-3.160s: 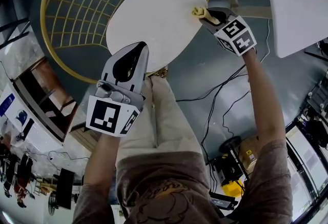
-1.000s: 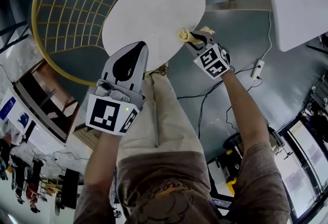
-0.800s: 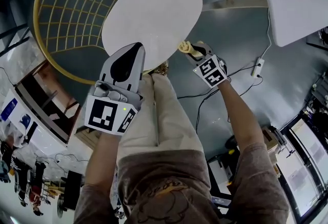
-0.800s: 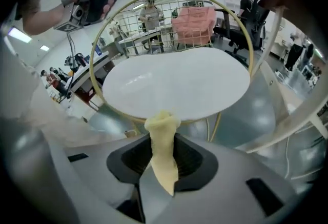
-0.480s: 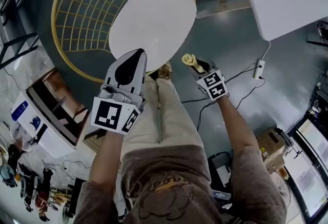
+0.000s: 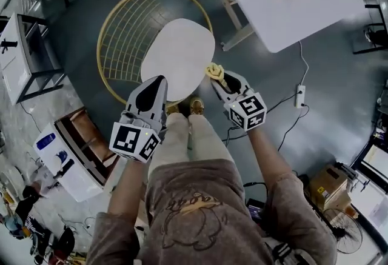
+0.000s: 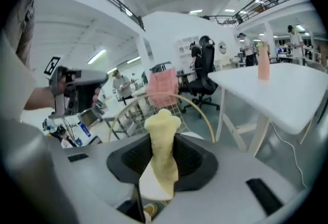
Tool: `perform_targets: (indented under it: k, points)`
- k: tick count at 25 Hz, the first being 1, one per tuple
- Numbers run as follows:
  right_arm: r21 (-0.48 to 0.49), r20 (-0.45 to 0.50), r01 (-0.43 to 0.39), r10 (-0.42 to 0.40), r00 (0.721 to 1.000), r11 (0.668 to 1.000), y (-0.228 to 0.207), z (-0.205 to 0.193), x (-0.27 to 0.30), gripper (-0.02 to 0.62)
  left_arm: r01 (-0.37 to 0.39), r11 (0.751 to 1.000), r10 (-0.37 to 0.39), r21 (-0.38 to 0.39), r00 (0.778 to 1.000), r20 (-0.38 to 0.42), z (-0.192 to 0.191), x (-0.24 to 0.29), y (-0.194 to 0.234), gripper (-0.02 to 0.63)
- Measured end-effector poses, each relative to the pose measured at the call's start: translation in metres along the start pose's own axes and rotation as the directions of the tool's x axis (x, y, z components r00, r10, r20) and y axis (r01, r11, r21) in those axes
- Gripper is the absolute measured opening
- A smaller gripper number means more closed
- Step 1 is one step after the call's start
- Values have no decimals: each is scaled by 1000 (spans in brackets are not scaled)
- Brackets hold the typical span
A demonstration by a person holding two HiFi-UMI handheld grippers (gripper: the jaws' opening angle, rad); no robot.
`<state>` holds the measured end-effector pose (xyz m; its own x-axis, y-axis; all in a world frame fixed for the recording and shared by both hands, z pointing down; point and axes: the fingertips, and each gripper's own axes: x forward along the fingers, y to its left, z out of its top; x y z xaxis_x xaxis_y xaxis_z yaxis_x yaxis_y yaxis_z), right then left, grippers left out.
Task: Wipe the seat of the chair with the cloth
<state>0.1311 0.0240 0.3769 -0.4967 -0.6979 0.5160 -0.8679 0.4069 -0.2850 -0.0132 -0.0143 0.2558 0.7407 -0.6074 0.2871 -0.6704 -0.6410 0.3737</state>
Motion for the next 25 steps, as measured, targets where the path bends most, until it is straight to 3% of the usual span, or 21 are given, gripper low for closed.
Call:
perform_targets:
  k: [4,10,18,22,25]
  points:
    - [-12,172,27,-25,985,1000,10,89,-32,133,23,999,-25,30,998,50,47,-10,-15,9]
    - [-50,319,39,-21,948,998,39,167,-86,133,46,998,-49,36,995,90,83,-32,-44,9]
    - [-143,417,19,43,908,990,80,219,-130,133,106,989,-119,99,984,134,120,-42,-76,9]
    - [-203,440,-13,103,892,979,98,230,-156,133,147,977,-161,155,983,86,126,-48,-86,9]
    - [-228,433,-8,108,895,974,99,224,-171,133,147,969,-161,200,985,57,121,-52,-84,9]
